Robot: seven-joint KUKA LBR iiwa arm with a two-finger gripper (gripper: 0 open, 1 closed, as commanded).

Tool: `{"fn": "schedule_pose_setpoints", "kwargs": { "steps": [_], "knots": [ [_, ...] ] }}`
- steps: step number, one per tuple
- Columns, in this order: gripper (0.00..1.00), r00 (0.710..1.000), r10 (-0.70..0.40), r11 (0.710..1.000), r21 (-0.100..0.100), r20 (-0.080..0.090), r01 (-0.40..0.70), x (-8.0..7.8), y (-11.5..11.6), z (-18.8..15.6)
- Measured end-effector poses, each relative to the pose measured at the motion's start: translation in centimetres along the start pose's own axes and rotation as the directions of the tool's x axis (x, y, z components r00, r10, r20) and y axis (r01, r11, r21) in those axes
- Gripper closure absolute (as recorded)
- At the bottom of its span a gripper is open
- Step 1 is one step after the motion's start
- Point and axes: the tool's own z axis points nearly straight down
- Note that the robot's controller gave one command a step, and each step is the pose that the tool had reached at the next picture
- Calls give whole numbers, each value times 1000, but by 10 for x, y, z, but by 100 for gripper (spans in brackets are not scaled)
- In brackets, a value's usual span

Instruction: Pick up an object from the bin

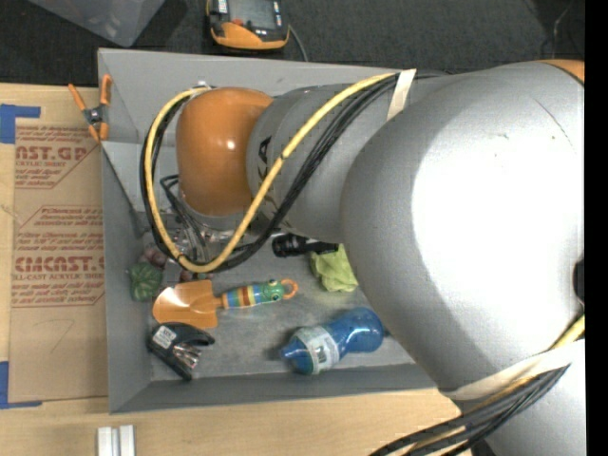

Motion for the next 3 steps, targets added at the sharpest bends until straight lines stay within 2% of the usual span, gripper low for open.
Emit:
{"fn": "schedule_pose_setpoints", "kwargs": {
  "steps": [3],
  "knots": [
    [100,1000,-2,1000,4,-6,2,1,-1,-34]
  ]
}}
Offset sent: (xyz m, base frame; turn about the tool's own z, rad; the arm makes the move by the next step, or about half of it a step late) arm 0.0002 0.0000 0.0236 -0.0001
